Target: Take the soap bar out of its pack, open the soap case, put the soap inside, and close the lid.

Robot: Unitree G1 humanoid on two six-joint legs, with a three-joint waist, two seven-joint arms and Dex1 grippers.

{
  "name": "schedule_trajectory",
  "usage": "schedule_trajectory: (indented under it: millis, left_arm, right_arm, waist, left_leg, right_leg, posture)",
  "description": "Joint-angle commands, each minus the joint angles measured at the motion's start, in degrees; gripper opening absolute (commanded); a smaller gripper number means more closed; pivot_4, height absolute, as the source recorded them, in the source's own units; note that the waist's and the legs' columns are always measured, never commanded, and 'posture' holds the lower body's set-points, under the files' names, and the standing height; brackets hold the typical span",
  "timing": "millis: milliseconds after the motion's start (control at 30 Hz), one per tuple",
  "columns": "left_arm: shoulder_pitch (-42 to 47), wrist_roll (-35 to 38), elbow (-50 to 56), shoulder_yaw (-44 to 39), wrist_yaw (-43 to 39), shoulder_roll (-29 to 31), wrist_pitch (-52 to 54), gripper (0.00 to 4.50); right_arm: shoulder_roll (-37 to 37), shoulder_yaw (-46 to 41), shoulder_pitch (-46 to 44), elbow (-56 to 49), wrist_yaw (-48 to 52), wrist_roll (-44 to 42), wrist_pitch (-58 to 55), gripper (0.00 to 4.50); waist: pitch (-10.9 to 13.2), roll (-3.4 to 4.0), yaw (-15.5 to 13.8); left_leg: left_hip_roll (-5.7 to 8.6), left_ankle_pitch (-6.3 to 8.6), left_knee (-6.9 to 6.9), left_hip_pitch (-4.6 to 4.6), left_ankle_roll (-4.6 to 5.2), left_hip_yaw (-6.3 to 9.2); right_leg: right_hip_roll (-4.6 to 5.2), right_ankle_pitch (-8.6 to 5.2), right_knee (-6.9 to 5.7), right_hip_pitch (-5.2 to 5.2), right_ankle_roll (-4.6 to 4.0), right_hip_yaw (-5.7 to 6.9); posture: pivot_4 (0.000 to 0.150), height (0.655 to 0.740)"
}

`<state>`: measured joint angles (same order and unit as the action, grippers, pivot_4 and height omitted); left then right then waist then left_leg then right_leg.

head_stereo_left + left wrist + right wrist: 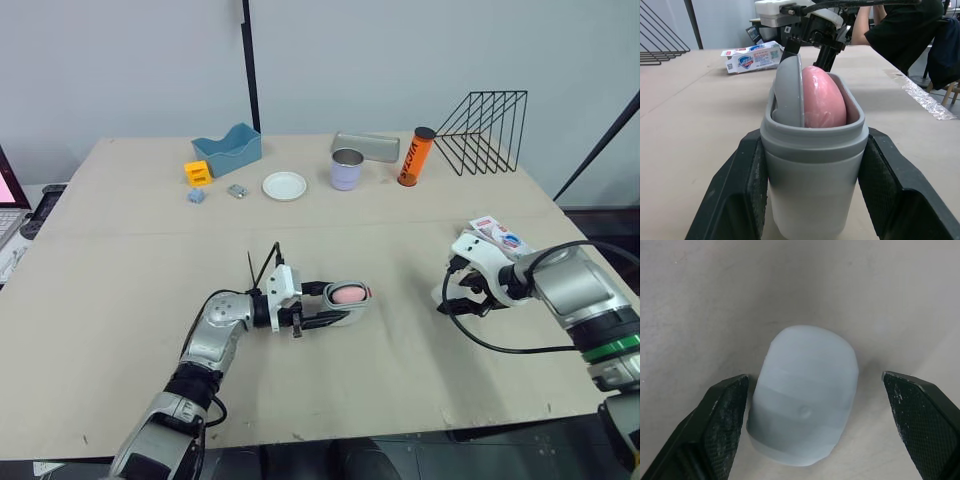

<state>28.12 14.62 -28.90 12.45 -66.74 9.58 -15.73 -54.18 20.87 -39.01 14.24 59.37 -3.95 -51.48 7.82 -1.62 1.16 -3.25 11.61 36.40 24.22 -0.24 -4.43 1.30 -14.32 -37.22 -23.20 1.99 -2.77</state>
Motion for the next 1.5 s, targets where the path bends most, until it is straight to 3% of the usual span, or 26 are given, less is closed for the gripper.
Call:
schedule_trajectory:
  millis: [33, 267, 367, 467, 500, 767, 1133, 1500]
  left_arm:
    - [0.4, -0.59, -2.03, -0.67, 0.23, -0.66, -2.48, 1.99]
    - [1.16, -1.53, -3.53, -0.46, -0.07, -0.06, -4.66, 1.99]
    - [1.22, -1.61, -3.72, -0.31, -0.22, 0.06, -4.51, 1.99]
    - [1.24, -1.72, -3.86, -0.21, -0.19, 0.01, -4.4, 1.99]
    - [1.21, -1.77, -3.91, -0.16, -0.14, -0.01, -4.31, 1.99]
    - [1.16, -2.01, -3.89, 0.07, -0.18, 0.13, -4.11, 1.99]
    - [0.69, -1.99, -3.14, 0.56, -0.53, 0.25, -3.36, 1.99]
    - [1.08, -0.96, -1.23, 0.95, -2.72, 0.67, 0.16, 1.99]
  right_arm:
    - [-0.09, -1.4, -0.3, -1.5, 0.23, 0.48, -0.43, 4.4]
    - [0.19, -1.35, 0.36, -2.52, 0.58, 0.33, -1.04, 4.4]
    - [0.17, -1.44, 0.54, -3.22, 1.03, 0.07, -1.28, 3.58]
    - [0.27, -1.63, 0.32, -3.49, 1.21, 0.1, -1.9, 2.19]
    - [0.3, -1.65, 0.13, -3.31, 1.26, 0.17, -2.06, 1.91]
    - [-0.8, -1.43, -0.94, -4.08, 2.88, 0.25, -2.39, 1.87]
    - [-2.14, -3.15, -9.14, -23.79, 12.13, -7.37, -4.7, 1.87]
    - [-0.79, 4.5, -17.77, -25.58, 21.46, -5.04, 6.94, 1.87]
  waist:
    - [-0.01, 0.02, 0.0]
    - [-0.02, 0.04, 0.02]
    - [-0.02, 0.04, 0.03]
    - [-0.03, 0.04, 0.02]
    - [-0.03, 0.04, 0.01]
    - [-0.04, 0.06, 0.01]
    - [-0.11, 0.19, 0.01]
    - [-0.11, 0.2, 0.04]
  left_leg:
    - [0.0, 0.0, 0.0, 0.0, 0.0, 0.0]
    - [0.0, 0.0, 0.0, 0.0, 0.0, 0.0]
    - [0.0, 0.0, 0.0, 0.0, 0.0, 0.01]
    - [0.0, 0.0, 0.0, 0.0, 0.0, 0.0]
    - [0.0, 0.0, 0.0, 0.0, 0.0, 0.01]
    - [0.01, 0.0, 0.0, 0.0, 0.0, 0.01]
    - [-0.01, 0.01, 0.0, 0.01, 0.0, 0.04]
    - [-0.04, 0.01, 0.0, 0.01, 0.0, 0.02]
  right_leg:
    - [0.0, 0.0, 0.0, 0.0, 0.0, 0.0]
    - [0.0, 0.0, 0.0, 0.0, 0.0, 0.0]
    - [-0.01, 0.0, 0.0, 0.0, 0.0, 0.0]
    - [-0.01, 0.01, 0.0, 0.0, 0.01, 0.0]
    - [0.0, 0.01, 0.0, 0.01, 0.01, 0.0]
    - [0.0, 0.0, 0.0, 0.01, 0.01, 0.0]
    - [0.0, -0.03, 0.0, -0.01, 0.03, 0.02]
    - [-0.01, -0.04, 0.0, -0.05, -0.01, 0.04]
  posture:
    - [0.15, 0.7393]
    - [0.15, 0.7393]
    - [0.15, 0.7393]
    - [0.15, 0.7393]
    - [0.15, 0.7393]
    - [0.15, 0.7393]
    - [0.15, 0.7393]
    - [0.15, 0.7393]
